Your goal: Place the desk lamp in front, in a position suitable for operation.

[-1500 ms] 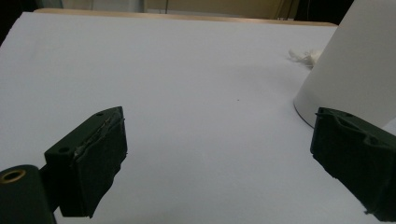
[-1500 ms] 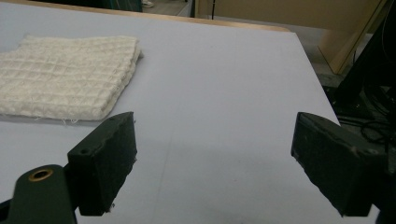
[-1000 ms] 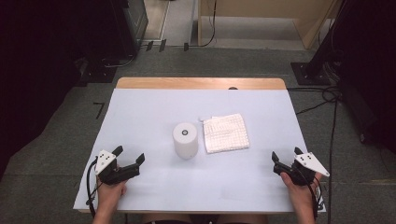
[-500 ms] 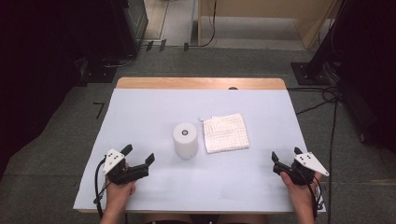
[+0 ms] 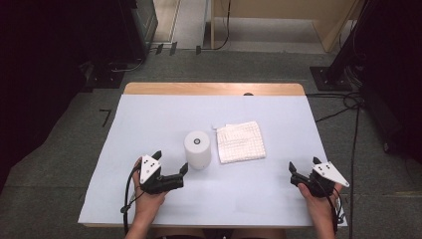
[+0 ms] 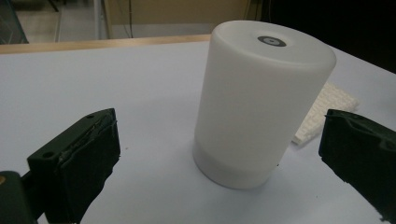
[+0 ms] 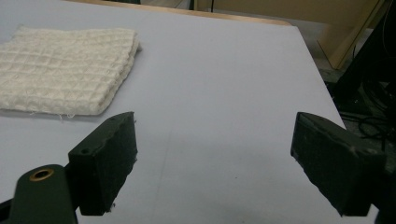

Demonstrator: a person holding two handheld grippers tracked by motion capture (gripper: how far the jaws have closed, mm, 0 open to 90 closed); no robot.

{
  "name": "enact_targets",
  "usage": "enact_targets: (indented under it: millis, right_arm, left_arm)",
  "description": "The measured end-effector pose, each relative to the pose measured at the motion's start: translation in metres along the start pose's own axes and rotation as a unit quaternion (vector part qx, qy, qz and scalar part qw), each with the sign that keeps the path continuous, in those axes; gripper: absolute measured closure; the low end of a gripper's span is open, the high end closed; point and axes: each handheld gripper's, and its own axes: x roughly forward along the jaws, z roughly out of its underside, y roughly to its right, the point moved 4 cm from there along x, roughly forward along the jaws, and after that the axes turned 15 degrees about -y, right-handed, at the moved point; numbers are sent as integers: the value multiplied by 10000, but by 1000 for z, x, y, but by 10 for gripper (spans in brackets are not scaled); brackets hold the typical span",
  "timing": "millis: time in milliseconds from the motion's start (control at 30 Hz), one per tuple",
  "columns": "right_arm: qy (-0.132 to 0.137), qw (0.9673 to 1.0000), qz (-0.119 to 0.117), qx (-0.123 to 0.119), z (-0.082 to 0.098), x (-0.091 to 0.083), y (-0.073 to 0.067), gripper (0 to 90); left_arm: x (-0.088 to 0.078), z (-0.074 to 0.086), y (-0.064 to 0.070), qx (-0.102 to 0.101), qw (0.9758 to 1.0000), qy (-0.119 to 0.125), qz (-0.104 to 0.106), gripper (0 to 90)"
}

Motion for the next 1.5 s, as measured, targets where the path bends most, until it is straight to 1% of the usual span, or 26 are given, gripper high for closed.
enact_targets:
  millis: [67, 133, 167, 200, 467, 600, 667, 733, 800, 900, 967, 1000, 1133, 1200, 1300, 1367, 1433, 1500]
  right_arm:
    - [-8, 10000, 1, -5, 0, 0, 0, 145]
    - [-31, 10000, -2, 3, 0, 0, 0, 145]
    - [-28, 10000, -3, -9, 0, 0, 0, 145]
    - [-31, 10000, 0, -8, 0, 0, 0, 147]
    - [-59, 10000, -6, 15, 0, 1, 0, 149]
    - [-59, 10000, -8, 13, 0, 1, 0, 150]
    - [-58, 10000, -7, 4, 0, 1, 0, 151]
    - [-73, 10000, -25, -11, 0, 2, 0, 151]
    - [-107, 9999, -25, 9, 0, 3, 0, 151]
    - [-112, 9999, -18, 14, 0, 3, 0, 151]
    - [-115, 9999, -22, 9, 0, 3, 0, 151]
    - [-109, 9999, -16, 14, 0, 2, 0, 151]
    - [-106, 9999, 2, -6, 0, 3, 0, 153]
    - [-112, 9999, 1, -5, 0, 3, 0, 153]
    - [-138, 9999, 7, -5, 0, 3, -1, 155]
    - [-148, 9999, 5, -11, 0, 3, -1, 156]
    - [-166, 9999, 16, -10, 0, 4, -1, 156]
    - [-170, 9999, 19, -20, 0, 4, -1, 156]
  left_arm:
    - [2, -2, 2, 30, 10000, -31, -18, 0]
    - [5, -5, 7, 50, 10000, -20, -24, 0]
    - [9, -8, 12, 105, 9999, -27, -63, 0]
    - [9, -8, 12, 105, 9999, -27, -63, 0]
    - [25, -12, 28, 220, 9996, -126, -84, 0]
    - [32, -14, 31, 105, 9998, -166, -95, 0]
    - [35, -17, 34, 116, 9997, -183, -82, 0]
    - [39, -20, 37, 130, 9997, -187, -113, 0]
    - [41, -21, 38, 126, 9996, -200, -128, 0]
    - [50, -23, 39, 94, 9994, -253, -195, 0]
    - [57, -24, 38, 86, 9988, -334, -343, 2]
    - [61, -26, 38, 59, 9987, -331, -372, 21]
    - [66, -31, 38, 97, 9987, -367, -341, 29]
    - [67, -32, 38, 123, 9985, -381, -370, 29]
    - [69, -33, 38, 102, 9984, -420, -361, 30]
    - [70, -32, 39, 88, 9986, -414, -328, 49]
    - [71, -33, 39, 156, 9984, -397, -362, 69]
    - [70, -33, 39, 280, 9980, -388, -424, 79]
